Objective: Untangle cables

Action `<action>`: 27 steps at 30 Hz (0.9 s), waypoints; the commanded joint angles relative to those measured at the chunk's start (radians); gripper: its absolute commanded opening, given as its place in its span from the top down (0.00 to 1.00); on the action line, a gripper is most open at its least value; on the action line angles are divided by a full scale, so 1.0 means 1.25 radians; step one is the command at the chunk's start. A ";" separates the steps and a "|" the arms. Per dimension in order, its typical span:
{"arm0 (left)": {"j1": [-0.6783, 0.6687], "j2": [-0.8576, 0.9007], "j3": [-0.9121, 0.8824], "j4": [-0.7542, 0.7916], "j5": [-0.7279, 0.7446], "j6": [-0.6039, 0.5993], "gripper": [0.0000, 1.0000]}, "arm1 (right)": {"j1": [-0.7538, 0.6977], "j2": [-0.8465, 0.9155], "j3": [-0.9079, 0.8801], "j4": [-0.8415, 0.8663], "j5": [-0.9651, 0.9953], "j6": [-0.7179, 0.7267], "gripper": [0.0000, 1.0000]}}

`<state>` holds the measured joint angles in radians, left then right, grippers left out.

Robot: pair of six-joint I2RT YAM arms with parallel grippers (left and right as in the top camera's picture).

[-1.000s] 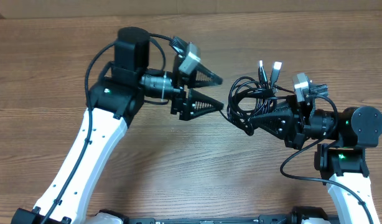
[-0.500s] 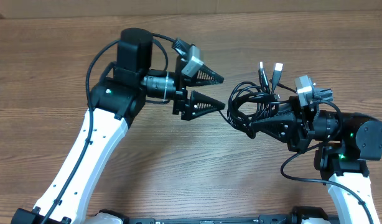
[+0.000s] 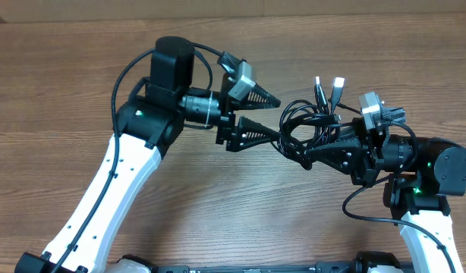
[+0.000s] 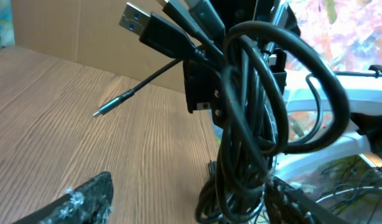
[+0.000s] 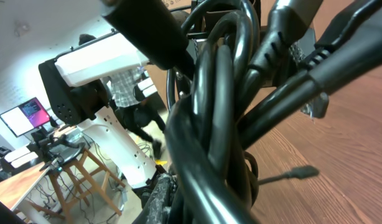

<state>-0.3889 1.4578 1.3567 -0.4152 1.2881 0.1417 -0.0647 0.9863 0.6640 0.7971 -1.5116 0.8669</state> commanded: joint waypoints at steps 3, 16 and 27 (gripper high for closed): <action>-0.014 -0.016 0.016 0.004 -0.081 -0.006 0.32 | 0.032 -0.007 0.016 0.026 0.008 0.007 0.96; 0.003 -0.016 0.016 -0.006 -0.092 -0.016 0.51 | 0.056 -0.007 0.016 0.052 0.005 0.007 0.96; 0.016 -0.016 0.016 0.000 0.023 -0.036 0.42 | 0.056 -0.007 0.016 0.052 0.009 0.006 0.96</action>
<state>-0.3565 1.4567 1.3567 -0.4210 1.2613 0.1211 0.0006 0.9867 0.6640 0.8528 -1.5146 0.8711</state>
